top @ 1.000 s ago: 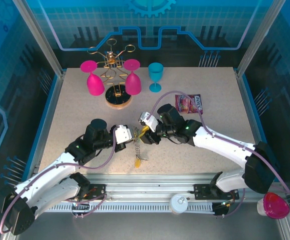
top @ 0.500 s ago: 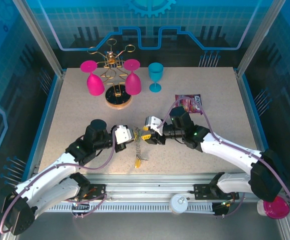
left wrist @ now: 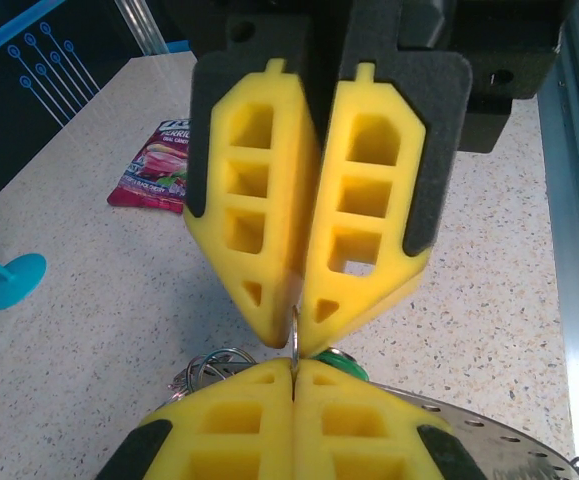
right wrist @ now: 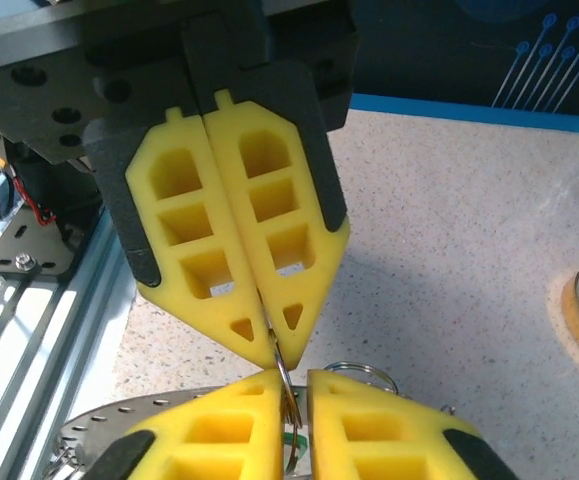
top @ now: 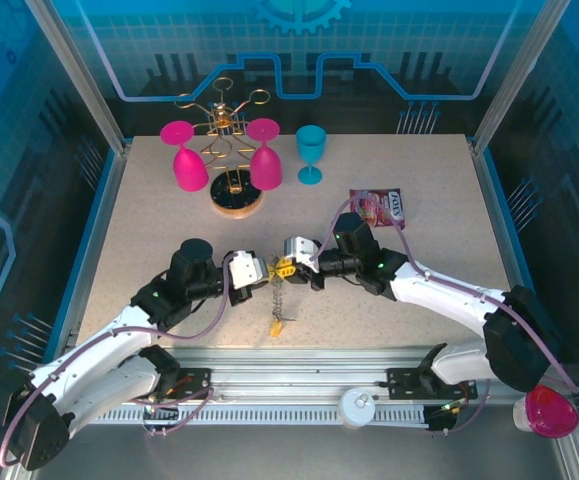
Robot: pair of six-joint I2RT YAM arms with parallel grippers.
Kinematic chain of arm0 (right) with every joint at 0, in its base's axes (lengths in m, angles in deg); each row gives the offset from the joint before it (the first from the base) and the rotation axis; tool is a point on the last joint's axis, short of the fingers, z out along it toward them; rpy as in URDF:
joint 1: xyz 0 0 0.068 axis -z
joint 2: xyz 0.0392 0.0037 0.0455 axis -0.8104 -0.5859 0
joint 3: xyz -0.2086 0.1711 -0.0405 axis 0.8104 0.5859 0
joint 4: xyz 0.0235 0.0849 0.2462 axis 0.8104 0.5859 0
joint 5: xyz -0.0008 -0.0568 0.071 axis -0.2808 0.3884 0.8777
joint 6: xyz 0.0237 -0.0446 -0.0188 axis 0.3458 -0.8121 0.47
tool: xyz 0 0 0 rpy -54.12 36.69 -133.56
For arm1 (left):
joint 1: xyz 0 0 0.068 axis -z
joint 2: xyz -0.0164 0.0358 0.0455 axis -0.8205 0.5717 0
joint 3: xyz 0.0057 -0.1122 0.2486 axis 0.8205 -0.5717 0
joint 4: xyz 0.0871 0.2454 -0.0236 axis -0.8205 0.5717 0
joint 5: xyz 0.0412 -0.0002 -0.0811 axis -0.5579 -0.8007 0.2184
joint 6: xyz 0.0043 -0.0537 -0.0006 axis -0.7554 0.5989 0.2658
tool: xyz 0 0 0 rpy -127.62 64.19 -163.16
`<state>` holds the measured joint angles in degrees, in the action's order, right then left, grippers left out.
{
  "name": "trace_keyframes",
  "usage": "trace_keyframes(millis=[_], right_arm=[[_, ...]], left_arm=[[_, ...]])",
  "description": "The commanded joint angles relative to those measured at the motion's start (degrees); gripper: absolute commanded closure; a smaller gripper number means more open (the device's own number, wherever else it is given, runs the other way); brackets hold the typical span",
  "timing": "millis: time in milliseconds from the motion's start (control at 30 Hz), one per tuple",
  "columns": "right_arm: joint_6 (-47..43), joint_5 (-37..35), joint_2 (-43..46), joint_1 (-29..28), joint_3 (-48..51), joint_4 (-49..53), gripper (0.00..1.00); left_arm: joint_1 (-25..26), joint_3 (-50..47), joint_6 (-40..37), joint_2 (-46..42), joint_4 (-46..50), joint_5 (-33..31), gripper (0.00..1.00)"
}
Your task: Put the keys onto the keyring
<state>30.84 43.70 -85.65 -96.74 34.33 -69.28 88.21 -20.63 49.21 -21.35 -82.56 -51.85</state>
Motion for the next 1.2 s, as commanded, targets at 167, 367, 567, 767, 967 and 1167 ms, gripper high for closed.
trace_keyframes(millis=[167,367,567,767,967,1167], right_arm=[[-7.1,1.4,0.6,-0.6,-4.1,9.8,1.0],[-15.1,-5.3,-1.1,-3.5,-13.3,27.3,1.0],[-15.5,-5.9,-3.3,-5.7,-19.2,32.4,1.0],[-2.0,-0.9,1.9,-1.0,-11.9,18.5,0.67],[12.9,1.2,5.9,2.5,-2.1,8.2,0.58],[15.6,0.7,6.1,2.1,1.2,3.7,0.6]], left_arm=[[0.4,1.1,1.2,-0.2,-0.7,-1.4,0.9],[0.8,4.7,-1.0,2.4,5.6,-4.1,0.81],[1.1,5.2,-1.5,2.9,5.3,-3.7,0.92],[1.1,3.0,-0.1,0.2,0.7,-2.5,1.0],[1.1,-1.7,4.4,-2.4,-9.2,-2.1,1.0],[1.1,-3.1,5.6,-2.5,-11.9,-0.7,1.0]])
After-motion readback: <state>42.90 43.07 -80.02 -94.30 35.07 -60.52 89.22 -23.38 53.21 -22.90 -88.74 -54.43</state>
